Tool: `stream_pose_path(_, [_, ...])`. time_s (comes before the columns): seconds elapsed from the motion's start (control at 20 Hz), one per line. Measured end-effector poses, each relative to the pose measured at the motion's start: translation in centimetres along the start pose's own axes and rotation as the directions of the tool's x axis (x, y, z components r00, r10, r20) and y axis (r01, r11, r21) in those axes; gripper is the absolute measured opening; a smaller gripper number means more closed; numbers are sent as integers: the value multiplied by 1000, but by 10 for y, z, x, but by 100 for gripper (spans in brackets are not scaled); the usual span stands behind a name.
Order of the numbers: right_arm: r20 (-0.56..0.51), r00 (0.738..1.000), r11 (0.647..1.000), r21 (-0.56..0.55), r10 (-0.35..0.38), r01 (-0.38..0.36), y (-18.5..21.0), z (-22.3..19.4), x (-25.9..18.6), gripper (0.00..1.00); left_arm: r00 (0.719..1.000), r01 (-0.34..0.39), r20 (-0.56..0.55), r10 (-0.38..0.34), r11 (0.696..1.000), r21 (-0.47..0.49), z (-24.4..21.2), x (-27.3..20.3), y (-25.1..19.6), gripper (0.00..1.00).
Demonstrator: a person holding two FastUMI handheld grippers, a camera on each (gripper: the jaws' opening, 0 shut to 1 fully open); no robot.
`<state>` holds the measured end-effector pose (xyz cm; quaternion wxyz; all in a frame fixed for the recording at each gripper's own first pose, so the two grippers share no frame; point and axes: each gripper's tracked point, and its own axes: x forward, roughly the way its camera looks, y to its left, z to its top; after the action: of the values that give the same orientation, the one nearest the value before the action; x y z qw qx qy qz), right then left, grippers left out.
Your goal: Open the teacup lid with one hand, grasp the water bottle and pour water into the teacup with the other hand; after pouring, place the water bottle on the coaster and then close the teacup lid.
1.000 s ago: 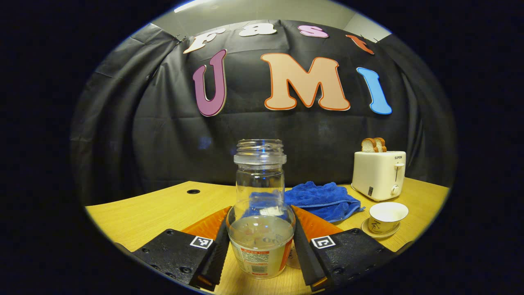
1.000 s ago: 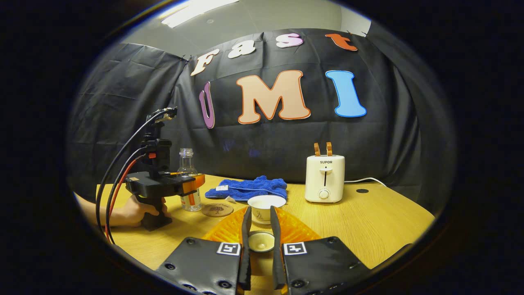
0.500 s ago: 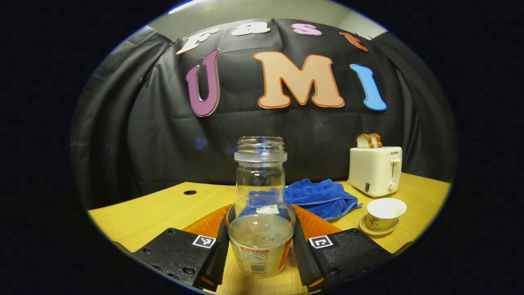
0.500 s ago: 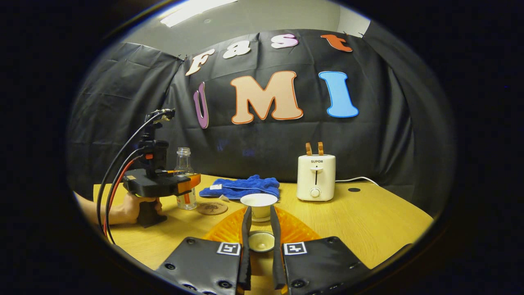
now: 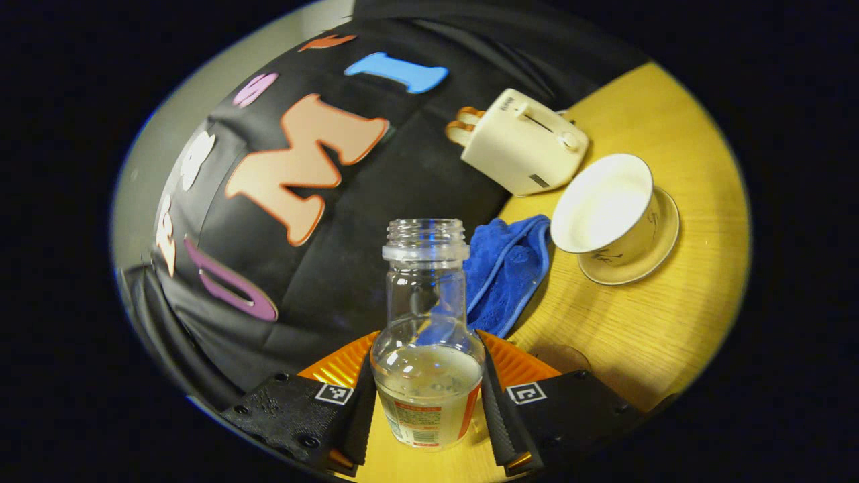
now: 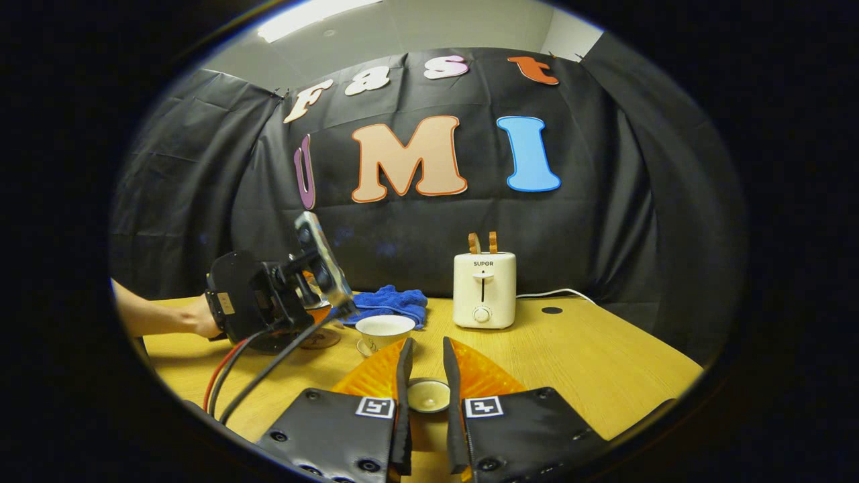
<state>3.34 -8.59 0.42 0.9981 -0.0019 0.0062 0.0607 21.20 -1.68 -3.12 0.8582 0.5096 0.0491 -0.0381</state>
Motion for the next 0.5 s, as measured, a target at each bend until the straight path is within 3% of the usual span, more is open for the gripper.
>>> stream_pose_path(0.15, [0, 1000, 1000, 0, 2, -2, 1, 1, 0, 24, 1000, 28, -3, -28, 987, 157, 15, 2, -7, 67])
stream_pose_path(0.25, [-1, 1000, 1000, 1, 5, -5, 1, -1, -2, 24, 999, 49, -18, -46, 963, 266, 16, 4, -9, 67])
stream_pose_path(0.5, [-1, 1000, 1000, 1, 9, -9, 2, 1, -1, 24, 992, 126, -76, -104, 903, 411, 6, 10, -10, 67])
